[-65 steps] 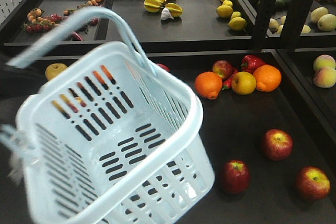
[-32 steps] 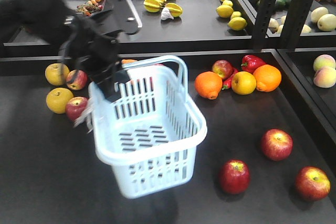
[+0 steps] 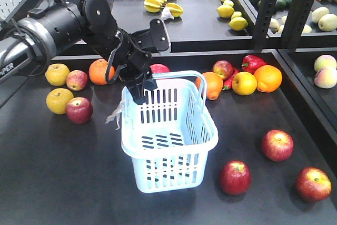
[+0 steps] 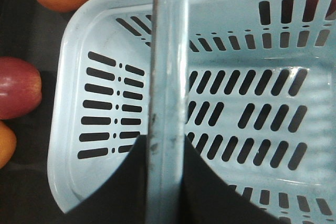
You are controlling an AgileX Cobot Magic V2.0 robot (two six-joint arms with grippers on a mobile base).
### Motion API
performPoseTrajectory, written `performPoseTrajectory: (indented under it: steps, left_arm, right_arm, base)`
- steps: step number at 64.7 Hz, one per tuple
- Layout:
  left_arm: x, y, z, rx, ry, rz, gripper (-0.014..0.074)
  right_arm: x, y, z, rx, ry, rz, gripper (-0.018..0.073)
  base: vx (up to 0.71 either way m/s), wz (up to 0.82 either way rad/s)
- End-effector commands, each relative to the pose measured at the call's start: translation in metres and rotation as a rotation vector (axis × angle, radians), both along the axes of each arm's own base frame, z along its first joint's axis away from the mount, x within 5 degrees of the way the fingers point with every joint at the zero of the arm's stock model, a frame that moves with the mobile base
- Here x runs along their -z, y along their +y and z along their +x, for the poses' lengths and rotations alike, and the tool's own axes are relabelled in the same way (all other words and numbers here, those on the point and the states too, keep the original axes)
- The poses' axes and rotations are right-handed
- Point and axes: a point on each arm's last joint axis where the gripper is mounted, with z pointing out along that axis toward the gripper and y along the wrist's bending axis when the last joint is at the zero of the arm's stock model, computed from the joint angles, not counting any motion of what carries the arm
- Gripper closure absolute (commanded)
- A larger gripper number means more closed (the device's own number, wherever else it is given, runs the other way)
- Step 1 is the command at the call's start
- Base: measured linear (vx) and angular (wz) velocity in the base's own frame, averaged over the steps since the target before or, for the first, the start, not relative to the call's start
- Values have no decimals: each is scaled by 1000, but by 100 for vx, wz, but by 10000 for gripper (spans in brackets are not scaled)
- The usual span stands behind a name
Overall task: Pick three apples into basket with both arms
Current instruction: 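Lower the light-blue basket onto the table with the left gripper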
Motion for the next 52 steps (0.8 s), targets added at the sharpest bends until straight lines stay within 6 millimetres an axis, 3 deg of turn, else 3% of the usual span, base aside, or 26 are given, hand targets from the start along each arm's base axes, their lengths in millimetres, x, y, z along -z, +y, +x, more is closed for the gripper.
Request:
performPoseTrajectory:
  steps: [1, 29, 52]
  left_arm:
    - [-37, -4, -3, -4, -138, -102, 603]
    - [-30, -1, 6, 1, -195, -47, 603]
    - [-28, 17, 12, -27, -166, -22, 603]
  right_arm:
    - [-5, 0, 1, 7, -71, -1, 568]
    - [-5, 0, 1, 7, -71, -1, 568]
    - [-5, 0, 1, 7, -71, -1, 568]
  base:
    - [0, 0]
    - [0, 0]
    - [0, 0]
